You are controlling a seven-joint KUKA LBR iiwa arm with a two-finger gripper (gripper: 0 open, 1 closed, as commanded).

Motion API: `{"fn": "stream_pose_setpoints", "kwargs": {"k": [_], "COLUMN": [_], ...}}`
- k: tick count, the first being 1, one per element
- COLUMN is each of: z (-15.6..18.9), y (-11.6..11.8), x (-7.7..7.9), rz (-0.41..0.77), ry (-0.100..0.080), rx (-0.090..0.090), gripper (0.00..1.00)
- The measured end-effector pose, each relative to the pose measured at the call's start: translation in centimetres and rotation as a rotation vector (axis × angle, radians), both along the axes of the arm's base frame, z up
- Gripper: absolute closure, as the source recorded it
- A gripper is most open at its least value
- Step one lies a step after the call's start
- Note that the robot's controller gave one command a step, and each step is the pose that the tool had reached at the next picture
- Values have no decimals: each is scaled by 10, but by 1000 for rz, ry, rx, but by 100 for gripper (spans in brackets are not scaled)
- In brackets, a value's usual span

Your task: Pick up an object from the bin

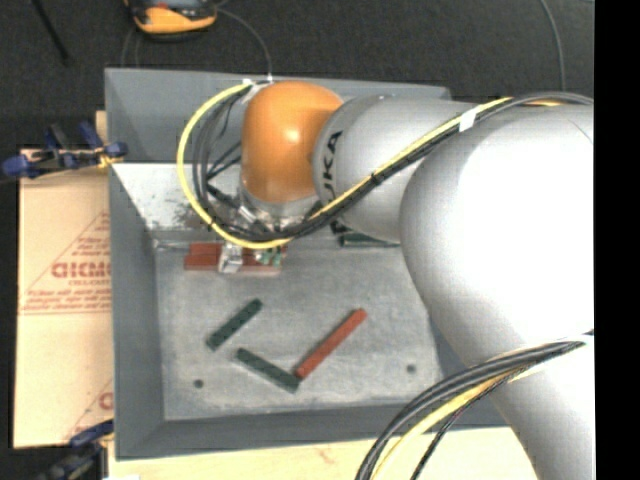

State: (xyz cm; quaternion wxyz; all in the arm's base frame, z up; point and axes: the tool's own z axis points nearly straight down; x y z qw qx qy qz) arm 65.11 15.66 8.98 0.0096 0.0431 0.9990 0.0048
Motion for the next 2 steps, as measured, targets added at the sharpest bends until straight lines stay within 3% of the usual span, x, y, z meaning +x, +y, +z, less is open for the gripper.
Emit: {"fn": "stream_pose_setpoints", "kwargs": {"k": [2], "z": [2], "y": [-1], "x": [-2], "rz": [-2], "ry": [-1], "rx": [0], "gripper": [100]}}
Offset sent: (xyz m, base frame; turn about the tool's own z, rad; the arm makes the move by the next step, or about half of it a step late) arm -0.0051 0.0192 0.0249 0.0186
